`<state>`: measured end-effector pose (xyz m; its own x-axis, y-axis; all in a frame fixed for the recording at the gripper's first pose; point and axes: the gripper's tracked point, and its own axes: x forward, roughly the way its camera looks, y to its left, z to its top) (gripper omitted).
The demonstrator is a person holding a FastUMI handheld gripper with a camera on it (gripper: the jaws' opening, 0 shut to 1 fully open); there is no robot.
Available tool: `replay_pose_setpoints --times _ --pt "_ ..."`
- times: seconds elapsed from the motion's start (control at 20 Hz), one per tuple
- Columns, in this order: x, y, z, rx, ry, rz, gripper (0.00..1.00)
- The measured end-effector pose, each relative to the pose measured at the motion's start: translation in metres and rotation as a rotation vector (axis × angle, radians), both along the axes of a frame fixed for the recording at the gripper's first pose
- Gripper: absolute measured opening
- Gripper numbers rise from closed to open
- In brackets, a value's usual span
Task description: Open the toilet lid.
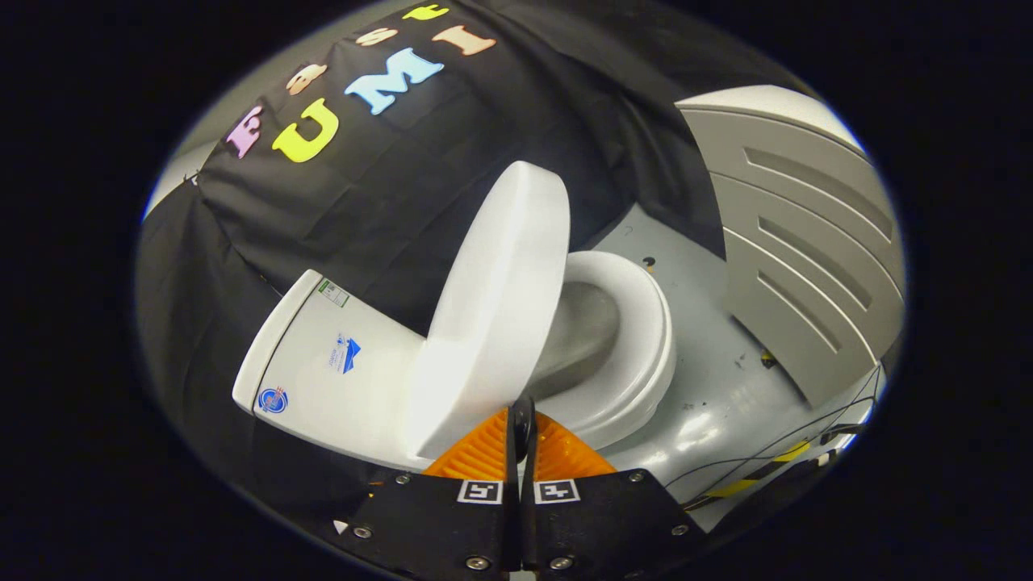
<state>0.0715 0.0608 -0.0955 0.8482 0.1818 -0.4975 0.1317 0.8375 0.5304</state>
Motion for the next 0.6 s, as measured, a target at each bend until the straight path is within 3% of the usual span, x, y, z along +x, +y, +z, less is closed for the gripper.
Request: replay_pose_setpoints --times 0.6 --pt "-0.001 0.036 0.055 -0.295 -0.106 0.006 0.00"
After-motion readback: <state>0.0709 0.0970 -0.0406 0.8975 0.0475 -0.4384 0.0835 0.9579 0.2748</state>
